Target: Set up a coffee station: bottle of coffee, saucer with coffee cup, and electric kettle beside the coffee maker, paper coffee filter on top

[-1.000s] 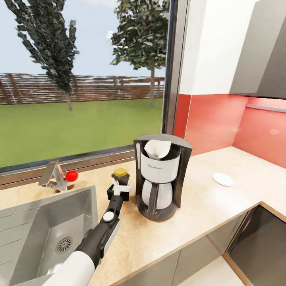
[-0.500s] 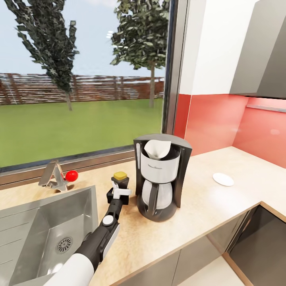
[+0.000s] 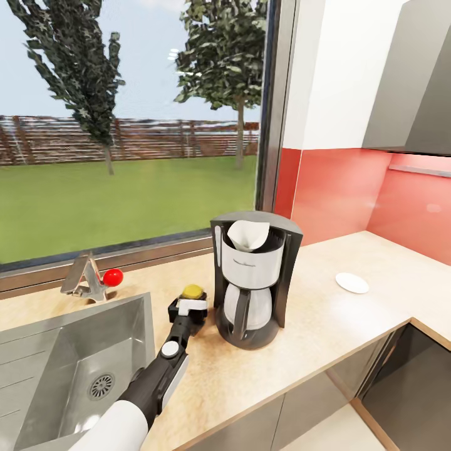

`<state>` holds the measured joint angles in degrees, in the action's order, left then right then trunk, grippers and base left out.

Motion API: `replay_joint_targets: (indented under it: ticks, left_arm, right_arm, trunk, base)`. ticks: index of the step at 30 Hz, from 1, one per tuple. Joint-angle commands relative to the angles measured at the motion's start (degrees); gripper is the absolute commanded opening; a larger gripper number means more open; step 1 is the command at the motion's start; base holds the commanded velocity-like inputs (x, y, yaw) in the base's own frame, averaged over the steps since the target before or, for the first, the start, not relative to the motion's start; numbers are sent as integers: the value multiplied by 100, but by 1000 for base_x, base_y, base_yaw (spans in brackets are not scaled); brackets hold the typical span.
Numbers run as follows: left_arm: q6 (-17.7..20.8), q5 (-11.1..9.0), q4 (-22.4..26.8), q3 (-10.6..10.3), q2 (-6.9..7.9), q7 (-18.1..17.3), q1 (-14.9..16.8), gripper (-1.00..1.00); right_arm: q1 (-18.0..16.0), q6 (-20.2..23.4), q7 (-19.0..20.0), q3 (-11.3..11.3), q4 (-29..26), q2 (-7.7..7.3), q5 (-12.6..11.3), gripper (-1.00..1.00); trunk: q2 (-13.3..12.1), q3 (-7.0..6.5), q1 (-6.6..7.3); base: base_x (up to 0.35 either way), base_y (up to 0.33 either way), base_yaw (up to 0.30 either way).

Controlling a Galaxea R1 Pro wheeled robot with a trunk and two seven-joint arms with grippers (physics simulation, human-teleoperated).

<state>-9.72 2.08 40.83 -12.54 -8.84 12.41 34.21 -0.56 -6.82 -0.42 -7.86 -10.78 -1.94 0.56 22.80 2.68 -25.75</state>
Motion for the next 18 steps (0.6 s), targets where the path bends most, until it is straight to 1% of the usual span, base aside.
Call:
replay_joint_targets:
  ticks: [1,7,18]
  left_arm:
    - [-12,21,-5,-21,3,51,7,100]
    - [-93,21,-5,-21,5,51,7,100]
    - [-101,20,-5,-21,4,51,7,100]
  right_arm:
    - [-5,-21,-2,-23,6,1,6,100]
    - [-5,-22,-2,-23,6,1,6,100]
    - [-5,-21,-2,-23,6,0,6,100]
  trunk:
    - [12,13,-3]
    - [12,13,-3]
    - [12,13,-3]
  base:
    - [0,0,0]
    - [0,0,0]
    - [0,0,0]
